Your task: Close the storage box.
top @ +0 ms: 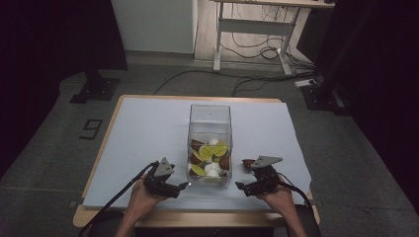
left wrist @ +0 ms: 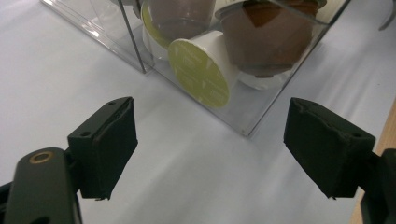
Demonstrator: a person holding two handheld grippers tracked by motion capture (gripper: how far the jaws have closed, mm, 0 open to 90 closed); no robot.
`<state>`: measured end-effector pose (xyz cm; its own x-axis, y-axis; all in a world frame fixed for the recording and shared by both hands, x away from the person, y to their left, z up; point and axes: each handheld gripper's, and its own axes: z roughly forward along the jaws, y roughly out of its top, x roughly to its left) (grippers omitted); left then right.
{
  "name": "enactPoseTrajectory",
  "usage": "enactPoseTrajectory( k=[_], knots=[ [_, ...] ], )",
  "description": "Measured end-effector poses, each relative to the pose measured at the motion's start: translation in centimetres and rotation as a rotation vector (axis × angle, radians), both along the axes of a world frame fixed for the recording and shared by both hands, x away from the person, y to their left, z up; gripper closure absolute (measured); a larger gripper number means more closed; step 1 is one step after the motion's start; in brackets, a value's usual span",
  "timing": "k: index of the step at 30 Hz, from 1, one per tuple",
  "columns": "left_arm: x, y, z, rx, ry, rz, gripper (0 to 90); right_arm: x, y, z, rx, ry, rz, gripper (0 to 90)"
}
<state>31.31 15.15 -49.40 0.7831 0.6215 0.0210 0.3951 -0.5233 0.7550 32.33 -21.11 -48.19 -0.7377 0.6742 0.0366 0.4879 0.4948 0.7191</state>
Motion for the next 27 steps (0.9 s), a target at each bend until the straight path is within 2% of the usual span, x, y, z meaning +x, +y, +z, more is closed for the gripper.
enactPoseTrajectory(
  k=[6, 10, 18, 22, 27],
  knots=[
    [0.1, 0.0, 0.5, -0.032, -0.008, -0.011, 22.3, -0.2, 1.0, 0.3, 0.007, -0.008, 0.033, 13.4],
    [0.0, -0.2, 0.6, -0.032, -0.009, -0.025, 26.1, -0.2, 1.7, 0.5, 0.008, -0.01, 0.04, 16.2],
    [-0.1, -0.7, 0.6, -0.035, -0.013, -0.052, 33.4, -0.3, 2.4, 1.1, 0.026, -0.008, 0.068, 31.7],
    [0.0, -0.8, 0.5, -0.031, -0.01, -0.053, 34.8, -0.3, 2.5, 1.2, 0.016, -0.003, 0.069, 34.5],
    [0.2, -0.9, 0.5, -0.035, -0.011, -0.048, 36.8, -0.2, 2.5, 1.4, 0.012, -0.025, 0.051, 39.6]
  ],
)
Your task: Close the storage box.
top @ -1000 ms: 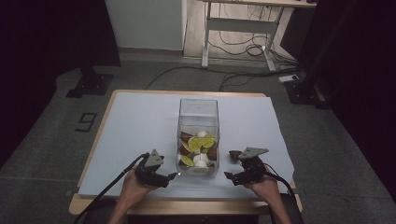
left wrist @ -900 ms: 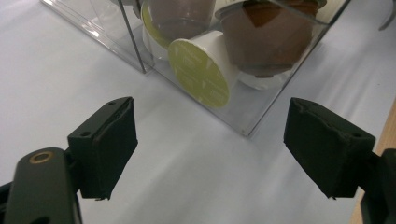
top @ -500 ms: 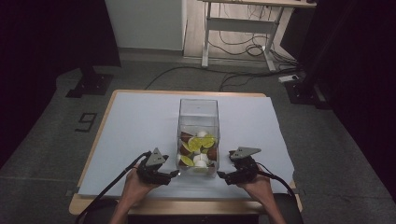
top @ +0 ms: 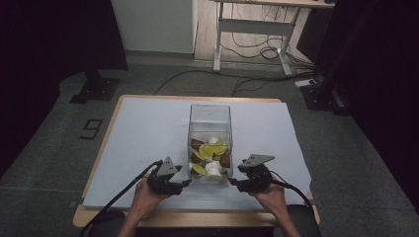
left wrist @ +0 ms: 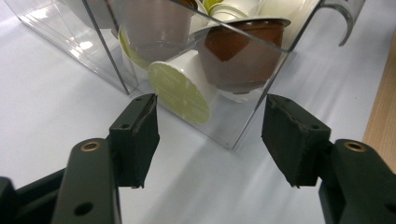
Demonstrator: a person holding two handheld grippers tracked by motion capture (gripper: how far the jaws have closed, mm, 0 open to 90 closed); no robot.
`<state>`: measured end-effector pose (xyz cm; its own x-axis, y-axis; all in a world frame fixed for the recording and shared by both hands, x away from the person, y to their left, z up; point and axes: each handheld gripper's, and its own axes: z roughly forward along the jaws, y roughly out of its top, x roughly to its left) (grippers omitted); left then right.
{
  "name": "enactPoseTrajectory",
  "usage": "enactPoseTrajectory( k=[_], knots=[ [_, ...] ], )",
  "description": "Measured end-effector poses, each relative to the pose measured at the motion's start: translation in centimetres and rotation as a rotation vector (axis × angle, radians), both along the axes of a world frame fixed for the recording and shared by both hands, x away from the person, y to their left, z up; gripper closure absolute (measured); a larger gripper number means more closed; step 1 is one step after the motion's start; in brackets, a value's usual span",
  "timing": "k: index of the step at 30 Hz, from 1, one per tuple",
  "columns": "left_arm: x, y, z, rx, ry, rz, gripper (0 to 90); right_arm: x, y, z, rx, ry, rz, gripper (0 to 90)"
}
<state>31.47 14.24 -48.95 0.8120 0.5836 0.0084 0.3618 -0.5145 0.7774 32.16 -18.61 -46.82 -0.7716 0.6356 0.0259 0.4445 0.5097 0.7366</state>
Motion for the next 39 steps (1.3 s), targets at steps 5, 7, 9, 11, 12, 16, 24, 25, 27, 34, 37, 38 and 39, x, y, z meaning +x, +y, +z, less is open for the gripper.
enactPoseTrajectory(
  k=[5, 7, 9, 11, 12, 16, 24, 25, 27, 34, 37, 38, 39],
  knots=[
    [0.3, -0.1, 0.2, -0.005, -0.014, 0.012, 41.7, 0.3, 0.1, 0.2, 0.012, -0.011, -0.011, 43.2],
    [0.5, -0.1, 0.3, -0.017, -0.01, 0.008, 42.8, 0.5, 0.1, 0.2, 0.015, -0.007, -0.012, 43.7],
    [0.5, -0.1, 0.3, -0.024, -0.01, 0.003, 44.6, 0.5, 0.3, 0.2, 0.011, -0.01, -0.01, 44.5],
    [0.6, -0.2, 0.2, -0.03, -0.009, -0.001, 47.3, 0.5, 0.4, 0.2, 0.01, -0.012, -0.011, 45.8],
    [0.7, -0.2, 0.2, -0.032, -0.008, -0.002, 49.2, 0.5, 0.4, 0.2, 0.007, -0.017, -0.017, 46.4],
    [0.9, -0.4, 0.1, -0.036, -0.004, -0.019, 54.1, 0.6, 0.5, 0.3, 0.0, -0.025, -0.026, 48.4],
    [1.1, -0.6, 0.2, -0.031, -0.01, -0.021, 57.9, -0.1, 0.3, 0.8, 0.02, -0.021, -0.02, 54.7],
    [1.1, -0.6, 0.2, -0.032, -0.01, -0.02, 57.8, -0.2, 0.3, 0.8, 0.018, -0.018, -0.015, 55.7],
    [1.2, -0.6, 0.2, -0.034, -0.012, -0.017, 57.8, -0.5, 0.3, 0.8, 0.015, -0.015, -0.003, 58.6],
    [1.2, -0.6, 0.1, -0.036, -0.016, -0.01, 57.6, -1.0, 0.5, 0.9, 0.039, 0.018, 0.044, 67.9],
    [1.1, -0.7, 0.1, -0.033, -0.023, -0.006, 57.8, -0.9, 0.7, 0.8, 0.053, 0.028, 0.054, 70.5],
    [1.0, -0.7, 0.1, -0.032, -0.027, -0.005, 57.8, -0.9, 0.7, 0.8, 0.056, 0.03, 0.056, 70.8],
    [1.0, -0.7, 0.0, -0.029, -0.029, -0.003, 57.7, -0.8, 0.7, 0.9, 0.061, 0.034, 0.057, 71.2]
  ],
)
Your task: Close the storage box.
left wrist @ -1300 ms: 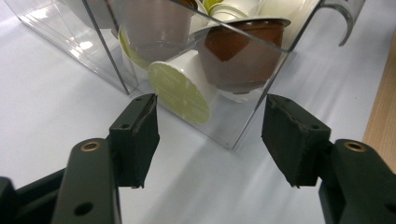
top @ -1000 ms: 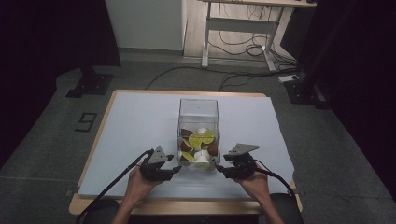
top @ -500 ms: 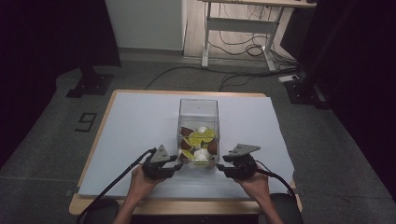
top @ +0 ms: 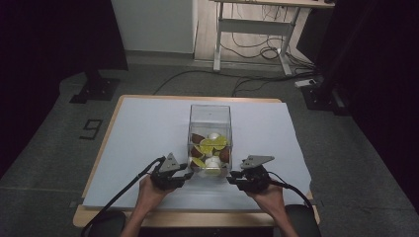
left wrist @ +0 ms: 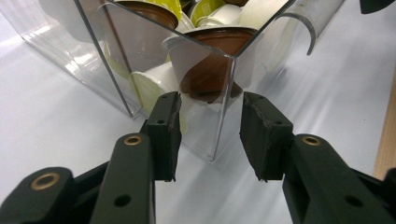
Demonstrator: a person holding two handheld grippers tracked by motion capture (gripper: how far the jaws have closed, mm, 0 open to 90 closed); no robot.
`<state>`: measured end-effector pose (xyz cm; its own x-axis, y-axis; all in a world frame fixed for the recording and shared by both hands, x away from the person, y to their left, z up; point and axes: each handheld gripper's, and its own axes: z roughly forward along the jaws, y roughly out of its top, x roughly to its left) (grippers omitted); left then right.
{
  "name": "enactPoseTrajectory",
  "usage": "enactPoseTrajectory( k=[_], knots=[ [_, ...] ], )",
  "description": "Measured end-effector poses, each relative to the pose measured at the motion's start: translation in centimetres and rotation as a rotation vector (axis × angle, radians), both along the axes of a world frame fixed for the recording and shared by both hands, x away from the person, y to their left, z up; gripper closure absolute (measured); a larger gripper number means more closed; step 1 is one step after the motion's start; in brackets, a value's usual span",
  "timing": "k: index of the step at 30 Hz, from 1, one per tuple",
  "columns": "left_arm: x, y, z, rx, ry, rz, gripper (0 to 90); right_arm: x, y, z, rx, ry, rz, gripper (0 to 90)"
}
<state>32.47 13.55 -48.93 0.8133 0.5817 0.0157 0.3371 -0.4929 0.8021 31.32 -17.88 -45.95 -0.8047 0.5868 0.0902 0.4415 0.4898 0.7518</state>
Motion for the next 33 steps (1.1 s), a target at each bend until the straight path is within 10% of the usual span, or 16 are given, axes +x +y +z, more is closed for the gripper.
enactPoseTrajectory(
  k=[17, 33],
  knots=[
    [-0.4, 2.0, -1.7, 0.028, 0.068, 0.037, 25.5, 0.2, 2.2, 0.6, 0.008, -0.007, 0.062, 74.3],
    [0.2, 2.7, -3.8, 0.138, 0.128, 0.083, 5.7, 0.7, 3.7, 0.3, -0.025, -0.023, 0.076, 80.2]
  ],
)
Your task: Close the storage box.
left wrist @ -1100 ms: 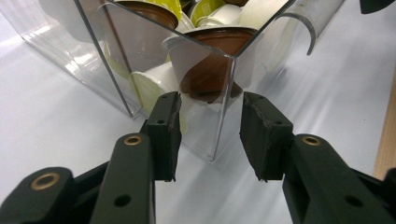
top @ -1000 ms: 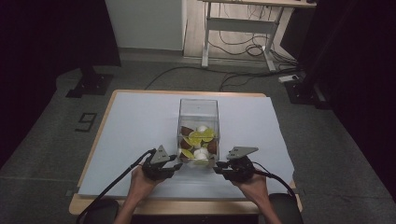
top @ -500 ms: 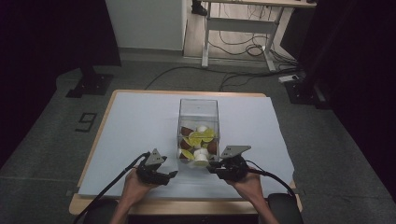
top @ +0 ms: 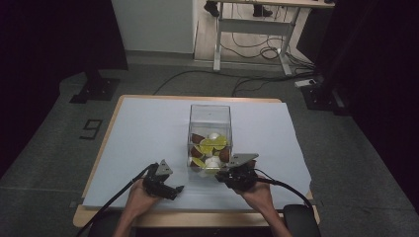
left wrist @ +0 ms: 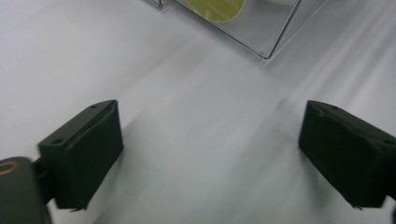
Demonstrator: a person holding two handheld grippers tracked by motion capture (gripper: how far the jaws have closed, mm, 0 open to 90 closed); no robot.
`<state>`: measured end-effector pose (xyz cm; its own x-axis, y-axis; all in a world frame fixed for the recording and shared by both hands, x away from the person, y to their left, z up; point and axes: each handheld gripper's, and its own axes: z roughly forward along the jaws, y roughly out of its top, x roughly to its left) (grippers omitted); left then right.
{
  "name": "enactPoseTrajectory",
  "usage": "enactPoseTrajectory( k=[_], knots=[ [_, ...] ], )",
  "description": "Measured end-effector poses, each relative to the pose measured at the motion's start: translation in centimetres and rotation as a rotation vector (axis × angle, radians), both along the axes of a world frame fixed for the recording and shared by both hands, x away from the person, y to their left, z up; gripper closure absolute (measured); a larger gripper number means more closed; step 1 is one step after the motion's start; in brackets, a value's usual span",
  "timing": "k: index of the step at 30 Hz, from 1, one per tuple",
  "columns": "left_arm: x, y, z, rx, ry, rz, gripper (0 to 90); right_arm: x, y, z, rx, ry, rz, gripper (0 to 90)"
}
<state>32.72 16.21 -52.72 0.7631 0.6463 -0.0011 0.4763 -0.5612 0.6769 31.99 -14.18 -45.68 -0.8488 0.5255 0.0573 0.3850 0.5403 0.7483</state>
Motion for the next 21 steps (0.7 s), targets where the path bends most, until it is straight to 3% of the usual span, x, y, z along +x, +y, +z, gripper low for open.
enactPoseTrajectory(
  k=[21],
  knots=[
    [0.15, -0.03, -0.1, 0.002, 0.011, 0.007, 3.7, 0.85, 0.47, -0.11, -0.006, -0.009, -0.032, 80.5]
  ],
)
